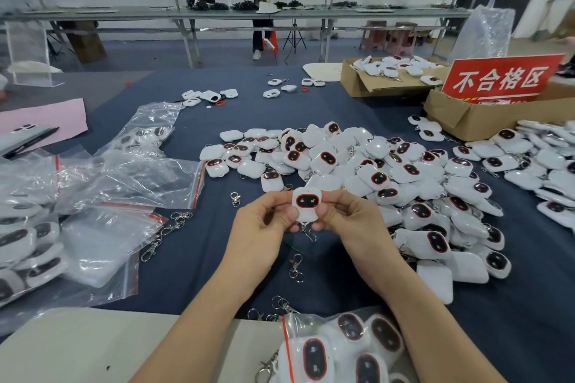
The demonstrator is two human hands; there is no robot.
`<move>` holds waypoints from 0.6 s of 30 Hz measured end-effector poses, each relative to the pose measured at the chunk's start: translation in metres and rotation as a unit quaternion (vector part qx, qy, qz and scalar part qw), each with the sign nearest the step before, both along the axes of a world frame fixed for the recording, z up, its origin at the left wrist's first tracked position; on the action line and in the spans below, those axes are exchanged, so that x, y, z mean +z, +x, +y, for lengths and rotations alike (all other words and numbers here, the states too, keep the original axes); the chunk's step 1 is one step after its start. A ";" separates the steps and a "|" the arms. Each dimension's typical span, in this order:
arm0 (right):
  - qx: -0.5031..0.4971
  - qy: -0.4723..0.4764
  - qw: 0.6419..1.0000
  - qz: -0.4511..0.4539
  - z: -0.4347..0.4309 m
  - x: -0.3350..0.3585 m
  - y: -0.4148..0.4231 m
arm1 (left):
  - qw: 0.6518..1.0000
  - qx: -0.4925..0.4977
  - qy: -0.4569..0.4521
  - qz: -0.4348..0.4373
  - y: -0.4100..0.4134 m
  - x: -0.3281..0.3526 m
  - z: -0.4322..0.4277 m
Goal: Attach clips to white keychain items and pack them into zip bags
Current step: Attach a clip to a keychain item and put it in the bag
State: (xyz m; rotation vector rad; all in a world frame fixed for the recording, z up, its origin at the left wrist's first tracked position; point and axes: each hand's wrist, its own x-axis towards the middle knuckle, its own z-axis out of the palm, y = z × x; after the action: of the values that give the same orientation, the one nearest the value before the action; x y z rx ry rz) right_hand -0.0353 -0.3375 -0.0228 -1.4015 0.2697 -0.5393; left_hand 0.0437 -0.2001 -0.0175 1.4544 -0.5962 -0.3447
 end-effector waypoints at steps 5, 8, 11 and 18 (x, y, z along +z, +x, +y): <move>-0.014 -0.021 0.999 0.034 -0.002 -0.003 0.004 | 1.000 0.007 0.013 0.009 0.002 -0.002 0.000; -0.018 -0.033 0.998 0.051 -0.001 -0.003 0.006 | 0.999 0.007 0.015 0.039 0.004 -0.004 -0.001; -0.024 -0.027 0.997 0.066 0.000 -0.003 0.008 | 0.998 0.014 0.020 0.058 0.004 -0.004 -0.003; -0.021 -0.021 0.997 0.068 0.001 -0.002 0.008 | 0.998 0.018 0.020 0.063 0.005 -0.005 -0.003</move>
State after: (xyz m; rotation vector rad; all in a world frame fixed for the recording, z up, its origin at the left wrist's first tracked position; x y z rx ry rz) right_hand -0.0274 -0.3369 -0.0251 -1.4779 0.3997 -0.4858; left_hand 0.0486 -0.2034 -0.0220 1.4681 -0.4629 -0.4186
